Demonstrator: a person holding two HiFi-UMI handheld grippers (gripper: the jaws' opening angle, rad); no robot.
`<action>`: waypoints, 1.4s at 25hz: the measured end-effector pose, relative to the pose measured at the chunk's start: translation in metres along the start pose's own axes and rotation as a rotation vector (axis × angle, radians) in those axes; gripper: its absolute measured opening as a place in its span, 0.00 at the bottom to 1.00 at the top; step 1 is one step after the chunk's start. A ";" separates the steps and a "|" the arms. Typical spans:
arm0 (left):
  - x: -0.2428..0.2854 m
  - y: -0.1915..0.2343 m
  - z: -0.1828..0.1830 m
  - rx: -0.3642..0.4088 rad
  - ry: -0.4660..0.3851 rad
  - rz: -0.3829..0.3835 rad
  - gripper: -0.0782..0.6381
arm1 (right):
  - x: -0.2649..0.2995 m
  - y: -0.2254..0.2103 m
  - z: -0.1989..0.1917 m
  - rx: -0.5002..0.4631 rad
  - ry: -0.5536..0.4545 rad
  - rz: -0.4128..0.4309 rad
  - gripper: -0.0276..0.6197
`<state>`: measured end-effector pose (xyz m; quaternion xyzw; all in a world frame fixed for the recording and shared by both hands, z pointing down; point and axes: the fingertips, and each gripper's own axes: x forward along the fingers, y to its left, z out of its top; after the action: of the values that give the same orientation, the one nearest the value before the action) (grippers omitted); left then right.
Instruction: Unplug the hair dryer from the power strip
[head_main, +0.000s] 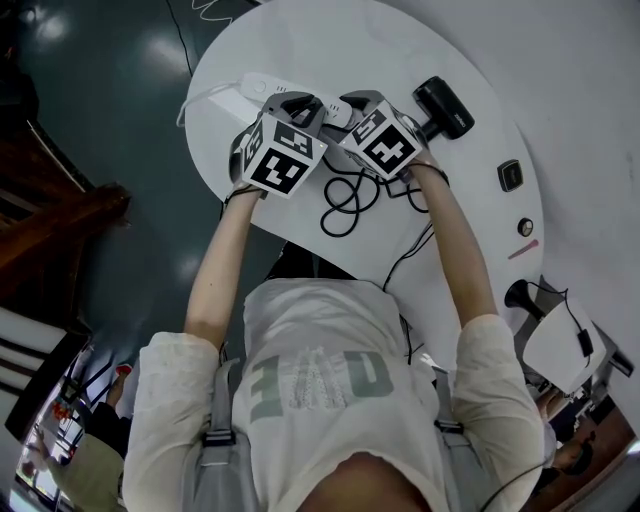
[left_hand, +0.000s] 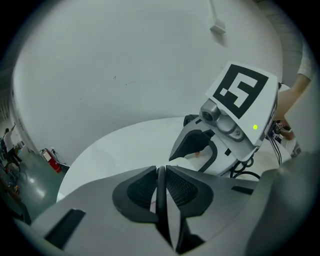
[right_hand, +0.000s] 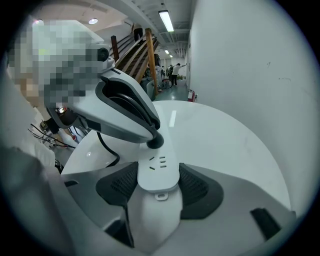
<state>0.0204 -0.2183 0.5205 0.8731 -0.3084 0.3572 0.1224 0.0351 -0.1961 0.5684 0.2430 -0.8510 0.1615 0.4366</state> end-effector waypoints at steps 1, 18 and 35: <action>0.000 0.000 0.000 -0.006 -0.005 -0.011 0.21 | 0.000 0.000 0.000 0.000 0.001 0.000 0.44; -0.016 0.012 -0.007 -0.418 -0.274 0.078 0.19 | 0.007 0.003 -0.001 -0.011 0.012 -0.017 0.44; -0.017 0.008 -0.005 -0.191 -0.241 0.076 0.18 | 0.008 0.007 -0.004 -0.001 0.037 0.000 0.45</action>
<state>0.0033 -0.2144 0.5124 0.8817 -0.3862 0.2234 0.1532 0.0306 -0.1905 0.5769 0.2398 -0.8429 0.1655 0.4524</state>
